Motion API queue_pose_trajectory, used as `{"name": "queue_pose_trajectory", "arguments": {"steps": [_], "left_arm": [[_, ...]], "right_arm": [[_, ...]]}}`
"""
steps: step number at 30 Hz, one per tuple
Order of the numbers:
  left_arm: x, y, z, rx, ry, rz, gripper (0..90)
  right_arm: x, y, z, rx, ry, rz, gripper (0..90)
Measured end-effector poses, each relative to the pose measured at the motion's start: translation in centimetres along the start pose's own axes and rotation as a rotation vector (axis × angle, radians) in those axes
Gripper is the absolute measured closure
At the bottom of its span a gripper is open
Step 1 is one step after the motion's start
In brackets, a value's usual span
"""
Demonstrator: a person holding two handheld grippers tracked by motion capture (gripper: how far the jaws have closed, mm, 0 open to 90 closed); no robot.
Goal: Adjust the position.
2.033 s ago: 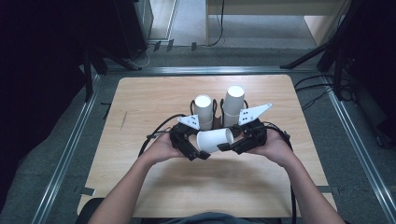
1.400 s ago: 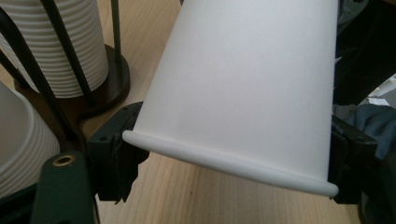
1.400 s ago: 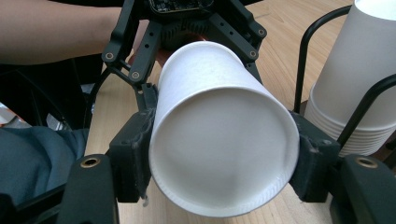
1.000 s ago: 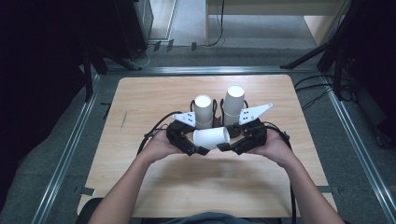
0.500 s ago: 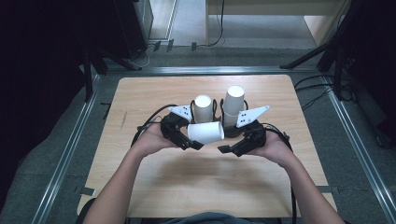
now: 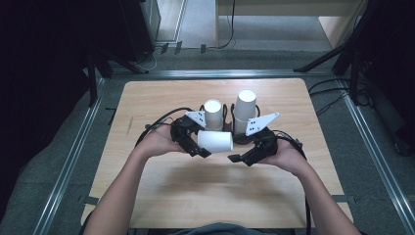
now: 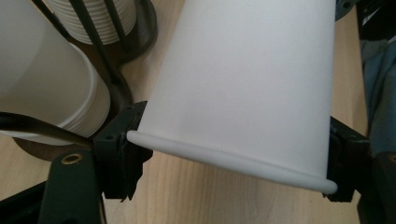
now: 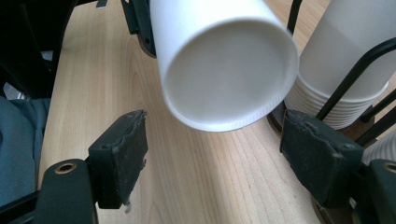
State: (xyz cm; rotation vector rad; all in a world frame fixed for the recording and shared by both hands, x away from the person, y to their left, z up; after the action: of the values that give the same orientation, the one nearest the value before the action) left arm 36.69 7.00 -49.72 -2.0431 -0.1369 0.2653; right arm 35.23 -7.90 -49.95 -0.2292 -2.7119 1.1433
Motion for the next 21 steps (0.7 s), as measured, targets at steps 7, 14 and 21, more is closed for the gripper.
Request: {"name": "queue_pose_trajectory", "arguments": {"steps": [7,14,21], "left_arm": [[-0.1,0.7,0.0,0.061,0.027,0.013,23.6],[0.1,2.0,0.8,0.125,0.014,0.011,23.6],[0.1,2.5,0.9,0.159,0.005,0.013,23.6]], "right_arm": [[-0.1,0.4,0.1,0.001,0.0,0.007,22.5],[0.0,0.9,0.3,0.018,0.006,0.001,22.5],[-0.1,1.3,0.4,0.03,0.002,0.001,22.5]]}}
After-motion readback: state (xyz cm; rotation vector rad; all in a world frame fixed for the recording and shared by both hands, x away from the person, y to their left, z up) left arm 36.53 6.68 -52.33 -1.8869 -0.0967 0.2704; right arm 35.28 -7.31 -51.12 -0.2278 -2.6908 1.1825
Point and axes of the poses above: each handheld gripper's, and its own axes: y roughly forward along the jaws, z roughly out of its underside, x roughly to its left, the point moved 8 cm from there along y, roughly forward along the jaws, and after that the axes turned 8 degrees about x, right-handed, at the moved point
